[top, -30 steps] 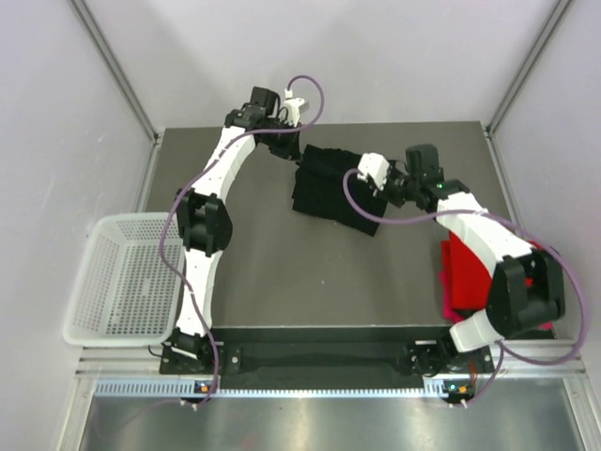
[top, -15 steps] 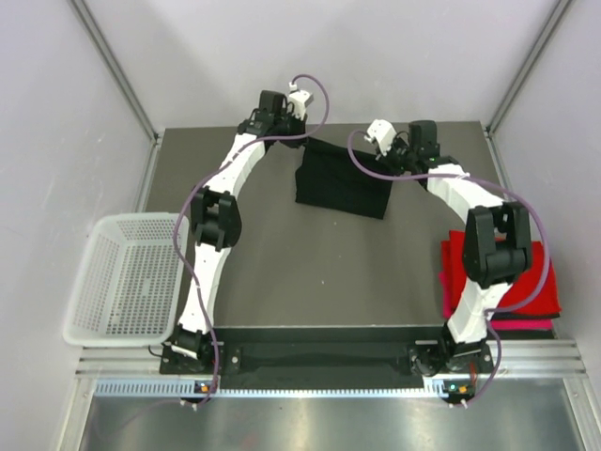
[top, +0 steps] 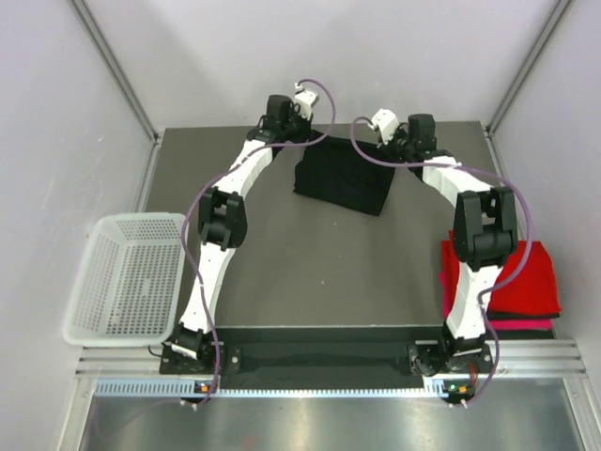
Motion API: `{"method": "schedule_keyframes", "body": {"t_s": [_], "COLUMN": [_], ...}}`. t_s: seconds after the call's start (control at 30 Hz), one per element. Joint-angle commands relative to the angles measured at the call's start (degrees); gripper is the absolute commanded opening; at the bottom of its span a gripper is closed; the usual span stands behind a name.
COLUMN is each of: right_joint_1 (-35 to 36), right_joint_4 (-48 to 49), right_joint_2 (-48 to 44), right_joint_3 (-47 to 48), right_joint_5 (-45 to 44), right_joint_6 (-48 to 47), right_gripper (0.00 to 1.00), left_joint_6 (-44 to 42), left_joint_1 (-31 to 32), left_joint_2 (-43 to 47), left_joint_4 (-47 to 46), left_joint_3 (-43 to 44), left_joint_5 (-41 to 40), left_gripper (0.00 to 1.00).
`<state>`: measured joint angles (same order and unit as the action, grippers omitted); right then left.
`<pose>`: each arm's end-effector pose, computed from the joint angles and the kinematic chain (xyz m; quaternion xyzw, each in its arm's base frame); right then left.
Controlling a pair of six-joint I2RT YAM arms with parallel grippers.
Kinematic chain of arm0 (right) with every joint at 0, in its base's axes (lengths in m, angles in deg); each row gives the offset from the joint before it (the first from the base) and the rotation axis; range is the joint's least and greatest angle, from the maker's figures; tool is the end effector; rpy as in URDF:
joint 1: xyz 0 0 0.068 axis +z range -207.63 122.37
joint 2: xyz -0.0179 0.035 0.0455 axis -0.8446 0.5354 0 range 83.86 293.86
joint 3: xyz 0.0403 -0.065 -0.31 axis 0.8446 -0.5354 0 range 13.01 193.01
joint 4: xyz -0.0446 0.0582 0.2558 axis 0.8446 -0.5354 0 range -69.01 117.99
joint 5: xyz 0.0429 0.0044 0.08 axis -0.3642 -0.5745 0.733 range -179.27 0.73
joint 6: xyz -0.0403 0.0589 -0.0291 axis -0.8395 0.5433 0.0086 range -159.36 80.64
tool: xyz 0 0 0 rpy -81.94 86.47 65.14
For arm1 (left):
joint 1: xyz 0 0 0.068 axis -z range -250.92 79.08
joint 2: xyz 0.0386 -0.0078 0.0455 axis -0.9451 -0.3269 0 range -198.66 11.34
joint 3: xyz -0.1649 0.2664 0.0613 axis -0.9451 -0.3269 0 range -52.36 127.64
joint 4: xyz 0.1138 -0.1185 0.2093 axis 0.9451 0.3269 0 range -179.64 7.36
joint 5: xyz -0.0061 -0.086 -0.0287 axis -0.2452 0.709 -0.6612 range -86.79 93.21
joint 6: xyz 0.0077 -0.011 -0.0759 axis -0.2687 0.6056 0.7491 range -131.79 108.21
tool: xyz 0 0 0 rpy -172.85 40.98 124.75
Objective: Fold and stack the t-shirts
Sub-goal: Fold the tshirt
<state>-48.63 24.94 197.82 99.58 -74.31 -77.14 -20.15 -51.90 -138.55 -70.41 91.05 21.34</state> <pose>0.5055 0.0972 0.2672 -0.4010 0.7642 -0.0129 0.5050 0.6245 -0.2367 0.2422 0.2794 0.7925 -0.1816 0.5108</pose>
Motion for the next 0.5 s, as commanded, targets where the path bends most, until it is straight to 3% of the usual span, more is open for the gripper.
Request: {"method": "schedule_keyframes", "body": {"t_s": [0.0,0.03,0.07,0.17,0.23,0.27,0.33,0.37,0.43,0.47], "right_joint_1": [-1.4,-1.4,-1.5,-1.3,-1.7,-2.0,-3.9,-4.7,-6.4,-7.0], "right_joint_4": [2.6,4.5,5.4,8.6,8.9,8.2,3.3,0.7,-5.6,-7.6], "right_joint_2": [2.1,3.4,3.9,4.3,1.8,0.7,-2.7,-3.5,-4.1,-3.7], "right_joint_3": [4.5,4.9,6.1,7.4,7.0,6.2,5.5,4.9,4.3,4.1], "right_joint_5": [-3.7,-4.6,-7.6,-17.6,-21.2,-22.0,-18.5,-11.9,-4.8,3.1], "right_joint_6": [2.0,2.6,3.5,10.6,16.5,18.7,27.0,30.0,37.4,40.6], "right_gripper": [0.04,0.12,0.21,0.44,0.57,0.71,0.75,0.68,0.63,0.61], "left_joint_6": [-1.7,-1.7,-1.9,-2.2,-1.8,-1.7,-0.6,0.0,1.6,2.0], "left_joint_1": [-0.5,-0.4,-0.4,0.2,0.4,0.4,0.3,0.4,0.4,0.3], "left_joint_2": [-0.5,-0.5,-1.2,-0.2,1.8,3.0,7.9,11.1,14.9,19.8], "left_joint_4": [-11.7,-13.6,-15.3,-21.7,-23.1,-23.3,-21.2,-19.5,-14.1,-11.7], "left_joint_3": [-0.1,-1.4,-1.2,-1.1,-2.4,-3.7,-8.0,-9.3,-15.7,-19.4], "left_joint_5": [-4.4,-5.1,-7.5,-14.9,-23.3,-25.1,-29.8,-30.3,-25.7,-23.2], "left_gripper": [0.0,0.06,0.19,0.37,0.41,0.43,0.47,0.47,0.47,0.47]}}
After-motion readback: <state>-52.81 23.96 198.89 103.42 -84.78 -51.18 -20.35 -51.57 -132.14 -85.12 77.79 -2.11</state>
